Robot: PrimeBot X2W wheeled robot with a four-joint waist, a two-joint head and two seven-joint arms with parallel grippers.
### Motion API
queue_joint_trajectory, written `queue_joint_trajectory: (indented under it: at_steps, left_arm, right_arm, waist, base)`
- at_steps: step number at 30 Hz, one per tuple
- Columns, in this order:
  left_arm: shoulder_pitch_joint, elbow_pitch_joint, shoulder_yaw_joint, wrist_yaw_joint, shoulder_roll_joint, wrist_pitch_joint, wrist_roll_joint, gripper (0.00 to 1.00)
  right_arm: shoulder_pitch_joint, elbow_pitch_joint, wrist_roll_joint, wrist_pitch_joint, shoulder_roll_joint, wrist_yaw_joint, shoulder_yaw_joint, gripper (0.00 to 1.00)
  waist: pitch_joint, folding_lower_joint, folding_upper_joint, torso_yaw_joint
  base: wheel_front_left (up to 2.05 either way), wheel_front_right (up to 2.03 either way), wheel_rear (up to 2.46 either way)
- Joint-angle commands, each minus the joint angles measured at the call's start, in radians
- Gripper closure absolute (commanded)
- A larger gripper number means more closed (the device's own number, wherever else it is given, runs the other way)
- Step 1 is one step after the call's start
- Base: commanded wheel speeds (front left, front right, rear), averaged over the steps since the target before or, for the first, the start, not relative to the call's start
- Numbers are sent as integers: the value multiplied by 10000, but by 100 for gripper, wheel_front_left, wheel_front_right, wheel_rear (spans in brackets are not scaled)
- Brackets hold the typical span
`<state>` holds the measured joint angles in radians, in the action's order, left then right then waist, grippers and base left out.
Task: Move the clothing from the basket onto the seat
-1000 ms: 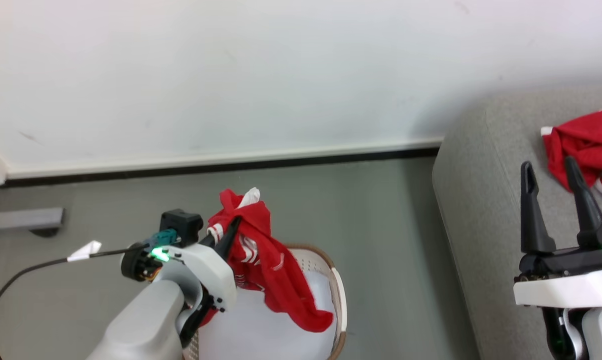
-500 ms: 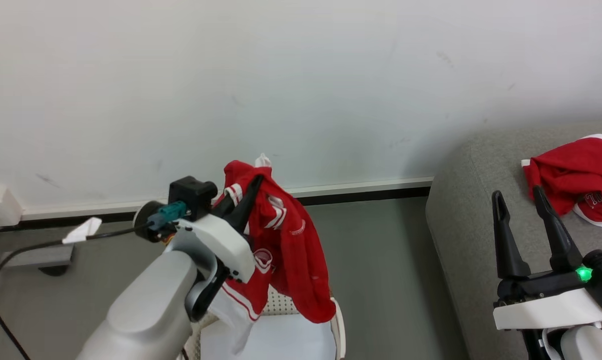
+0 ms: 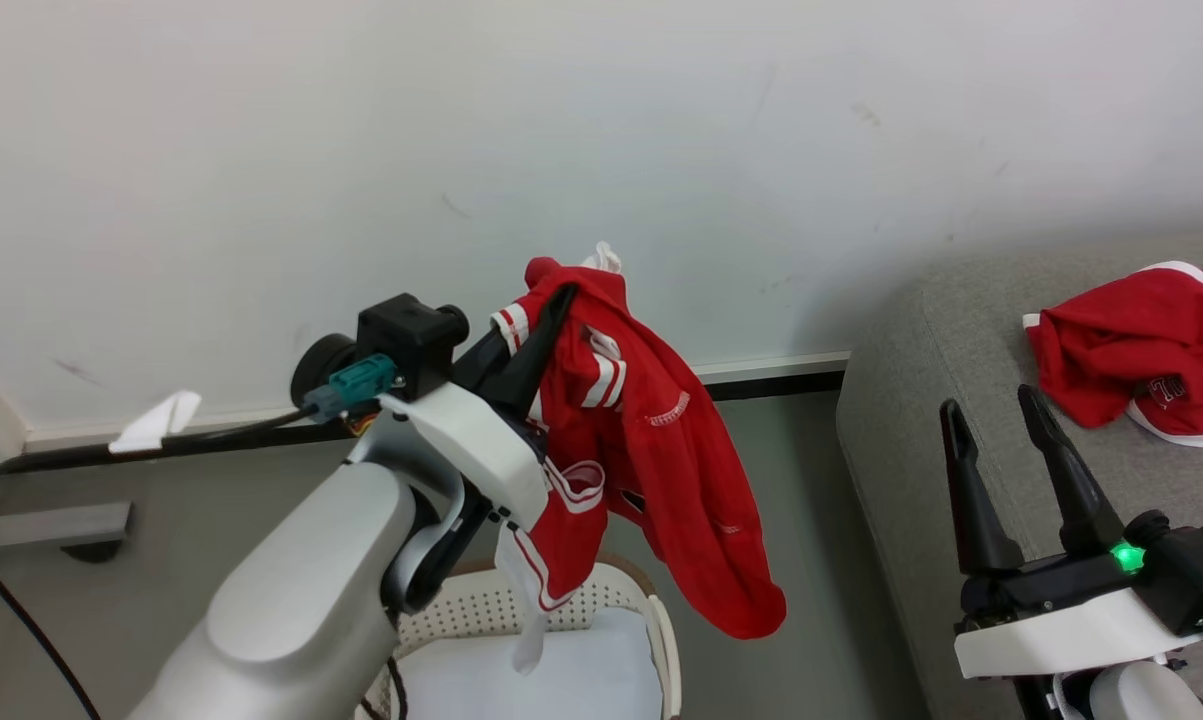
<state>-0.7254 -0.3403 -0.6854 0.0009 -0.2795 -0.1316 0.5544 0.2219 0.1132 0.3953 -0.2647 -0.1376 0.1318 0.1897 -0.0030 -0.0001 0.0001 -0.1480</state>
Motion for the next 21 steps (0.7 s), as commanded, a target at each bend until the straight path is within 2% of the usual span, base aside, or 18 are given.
queue_joint_trajectory:
  at_steps: [1,9,21]
  left_arm:
    - [153,132,17,50,-114,53,-41,100]
    - [247,613,-61,159,-168,286,65,100]
    - [123,554,-546,-109,185,404,97,100]
  right_arm:
    - [-100,-19,63,10,-57,-23,89,0]
    - [166,125,296,9,-79,-23,1218,0]
    - [1394,1543,832,9,-75,-24,4058,0]
  waist:
    - [13,1,-1,-4]
    - [50,1,-1,115]
    - [-59,1,-1,796]
  base:
    - [0,0,0]
    - [0,0,0]
    - [0,0,0]
